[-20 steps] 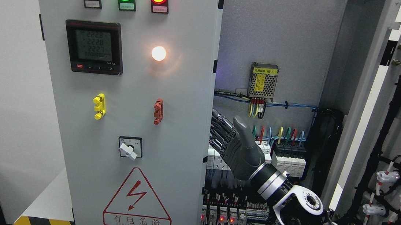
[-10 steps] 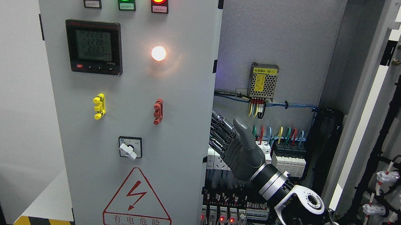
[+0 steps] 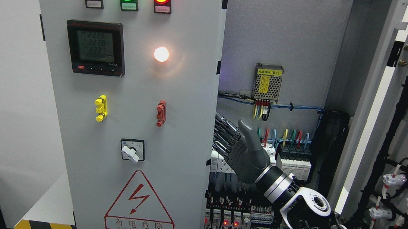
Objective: Open door with both hands
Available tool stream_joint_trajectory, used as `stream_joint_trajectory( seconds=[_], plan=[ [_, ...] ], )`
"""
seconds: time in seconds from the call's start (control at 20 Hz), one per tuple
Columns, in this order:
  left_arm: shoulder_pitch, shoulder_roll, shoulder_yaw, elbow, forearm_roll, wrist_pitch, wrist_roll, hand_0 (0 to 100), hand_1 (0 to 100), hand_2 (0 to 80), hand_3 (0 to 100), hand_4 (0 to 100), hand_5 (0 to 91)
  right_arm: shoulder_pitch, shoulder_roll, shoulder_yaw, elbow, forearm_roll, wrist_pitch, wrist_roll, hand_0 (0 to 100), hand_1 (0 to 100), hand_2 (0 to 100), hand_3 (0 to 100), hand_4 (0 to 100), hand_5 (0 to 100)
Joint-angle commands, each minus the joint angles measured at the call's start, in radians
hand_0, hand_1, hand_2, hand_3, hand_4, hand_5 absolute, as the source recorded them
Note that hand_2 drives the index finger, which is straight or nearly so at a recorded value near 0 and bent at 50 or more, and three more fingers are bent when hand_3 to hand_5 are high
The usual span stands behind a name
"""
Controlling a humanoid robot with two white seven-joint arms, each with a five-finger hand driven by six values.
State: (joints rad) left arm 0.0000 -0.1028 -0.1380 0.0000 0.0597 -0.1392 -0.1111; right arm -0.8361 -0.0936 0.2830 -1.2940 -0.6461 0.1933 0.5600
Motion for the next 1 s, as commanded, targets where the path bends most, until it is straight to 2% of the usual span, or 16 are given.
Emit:
stream_joint_trajectory(
  seconds=[0.0,0.4,0.55,0.95],
  plan=[
    [0.008,0.0,0.0,-0.003,0.0,0.0,0.004,12,56,0.0,0,0,0.0,-0.006,-0.002,0.001,0.01,-0.003,0.002,0.021,6,14,0,0,0,0],
    [0.008,0.0,0.0,-0.003,0.0,0.0,0.004,12,56,0.0,0,0,0.0,-0.012,-0.003,-0.001,0.012,-0.006,0.003,0.032,6,14,0,0,0,0],
    [0.008,0.001,0.0,-0.003,0.0,0.0,0.004,12,56,0.0,0,0,0.0,-0.021,-0.014,0.001,0.015,-0.003,0.005,0.06,6,14,0,0,0,0],
    [0.008,0.0,0.0,-0.003,0.0,0.0,0.004,12,56,0.0,0,0,0.0,-0.024,-0.026,0.001,0.021,-0.006,0.015,0.063,6,14,0,0,0,0]
  ],
)
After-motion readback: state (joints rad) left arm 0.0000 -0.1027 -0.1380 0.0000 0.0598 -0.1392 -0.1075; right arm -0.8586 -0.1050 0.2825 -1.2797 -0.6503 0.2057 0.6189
